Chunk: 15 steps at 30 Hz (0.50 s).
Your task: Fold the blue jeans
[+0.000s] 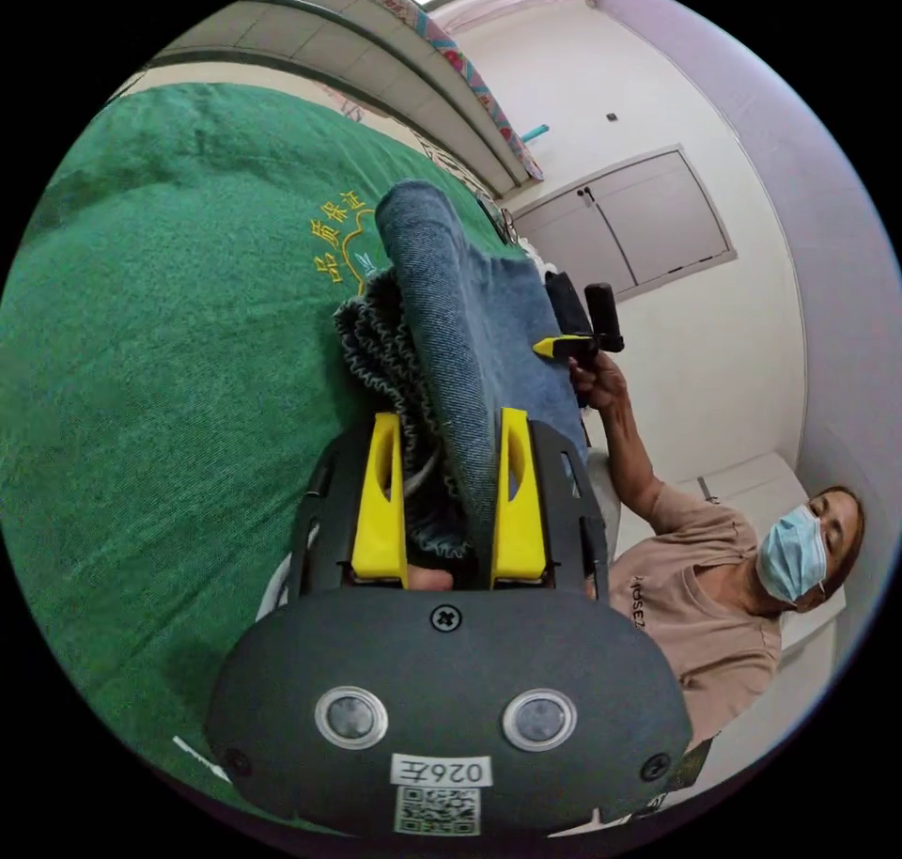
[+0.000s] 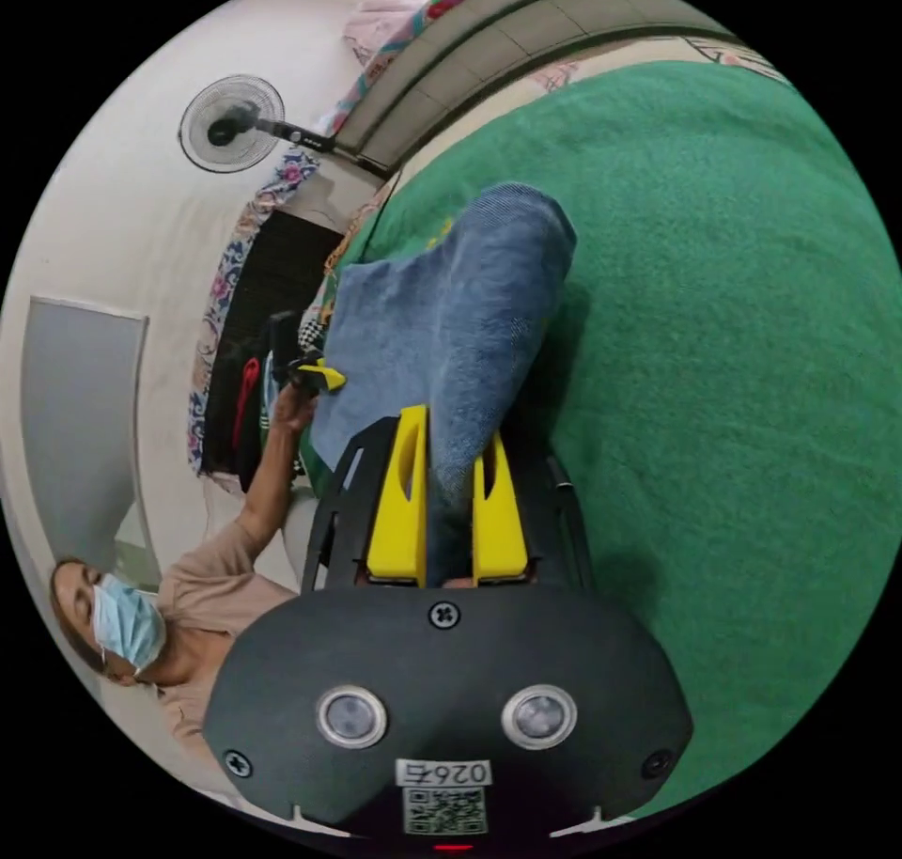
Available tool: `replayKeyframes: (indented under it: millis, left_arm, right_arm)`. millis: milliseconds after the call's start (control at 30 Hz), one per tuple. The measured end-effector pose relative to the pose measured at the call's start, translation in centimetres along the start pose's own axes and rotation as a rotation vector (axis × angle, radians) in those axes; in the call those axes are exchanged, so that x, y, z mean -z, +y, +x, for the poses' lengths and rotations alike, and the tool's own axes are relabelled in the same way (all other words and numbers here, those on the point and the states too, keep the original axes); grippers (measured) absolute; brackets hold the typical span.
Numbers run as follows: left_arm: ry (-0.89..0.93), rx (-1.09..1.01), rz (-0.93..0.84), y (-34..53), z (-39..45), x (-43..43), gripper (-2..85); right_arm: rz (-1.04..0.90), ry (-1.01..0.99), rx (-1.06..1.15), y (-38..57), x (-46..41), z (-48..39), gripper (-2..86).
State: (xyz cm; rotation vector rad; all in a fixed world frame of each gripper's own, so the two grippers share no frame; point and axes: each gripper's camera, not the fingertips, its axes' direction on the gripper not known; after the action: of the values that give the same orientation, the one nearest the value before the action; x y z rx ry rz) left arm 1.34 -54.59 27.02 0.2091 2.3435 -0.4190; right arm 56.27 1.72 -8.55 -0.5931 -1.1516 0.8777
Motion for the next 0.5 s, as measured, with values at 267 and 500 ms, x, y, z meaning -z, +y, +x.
replayKeyframes:
  millis: [267, 500]
  left_arm:
    - [-0.069, 0.010, 0.006, 2.9, -2.2, -7.1, 11.8]
    - [-0.274, -0.237, 0.150, 8.8, 6.2, -11.7, 10.7]
  right_arm:
    - [0.096, -0.030, 0.026, 4.3, 0.2, -1.4, 1.5]
    - [0.297, 0.101, 0.300, 12.7, 5.7, -10.0, 1.0]
